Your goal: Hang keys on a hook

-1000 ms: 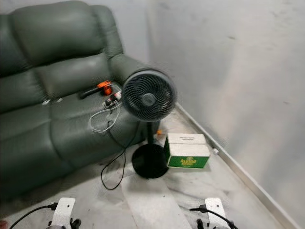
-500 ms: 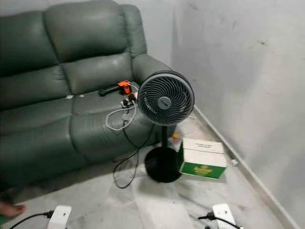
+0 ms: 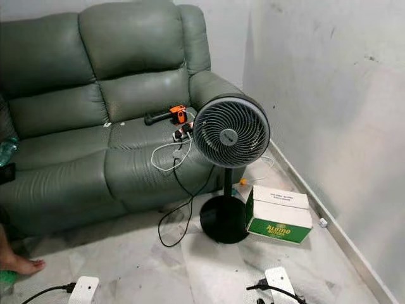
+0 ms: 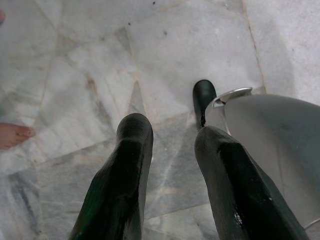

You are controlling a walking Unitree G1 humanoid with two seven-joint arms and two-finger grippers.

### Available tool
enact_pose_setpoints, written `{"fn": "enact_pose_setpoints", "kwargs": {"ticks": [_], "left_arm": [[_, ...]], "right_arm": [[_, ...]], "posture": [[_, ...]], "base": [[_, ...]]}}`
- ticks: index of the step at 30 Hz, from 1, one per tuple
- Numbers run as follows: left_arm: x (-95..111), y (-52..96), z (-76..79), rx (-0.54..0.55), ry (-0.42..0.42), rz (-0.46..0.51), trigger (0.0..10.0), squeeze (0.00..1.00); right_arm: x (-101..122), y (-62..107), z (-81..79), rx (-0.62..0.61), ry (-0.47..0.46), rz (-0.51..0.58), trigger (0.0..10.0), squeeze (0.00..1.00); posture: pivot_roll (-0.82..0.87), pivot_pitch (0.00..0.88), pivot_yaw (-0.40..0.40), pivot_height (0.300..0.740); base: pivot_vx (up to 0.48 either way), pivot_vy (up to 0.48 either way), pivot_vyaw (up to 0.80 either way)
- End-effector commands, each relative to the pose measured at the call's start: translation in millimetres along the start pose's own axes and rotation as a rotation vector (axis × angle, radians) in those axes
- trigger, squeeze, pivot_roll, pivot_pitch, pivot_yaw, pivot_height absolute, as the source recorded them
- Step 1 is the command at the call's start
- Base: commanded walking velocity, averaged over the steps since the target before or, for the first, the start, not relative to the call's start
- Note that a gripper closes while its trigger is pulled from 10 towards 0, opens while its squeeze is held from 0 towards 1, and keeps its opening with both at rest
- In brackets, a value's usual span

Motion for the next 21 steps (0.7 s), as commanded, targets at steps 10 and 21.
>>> {"fn": "enact_pose_setpoints", "kwargs": {"ticks": [10,21], "left_arm": [[3.2,0.5,-2.9,-0.003,-0.006,0.006,10.0,0.00],[4.6,0.5,-2.8,-0.007,-0.007,0.007,10.0,0.00]], "right_arm": [[9.5,-2.0,-12.9,0.016,0.035,0.015,10.0,0.00],[16.1,-3.0,-18.4,0.022,0.045,0.025,10.0,0.00]], "posture": [[-0.06,0.000,0.043,0.740],[-0.06,0.000,0.044,0.740]], "base": [[0.130,0.000,0.00],[0.285,0.000,0.00]]}}
Point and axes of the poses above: a point about 5 cm out from each wrist's last joint towards the gripper, its own y axis pointing back from the gripper into the wrist, its own x axis along the axis of the wrist's last joint, z = x × y, the point moved 5 cm from there along -y, pointing out of the wrist towards the gripper, and after that the axes turned 8 degrees about y, right-handed, at the moved point
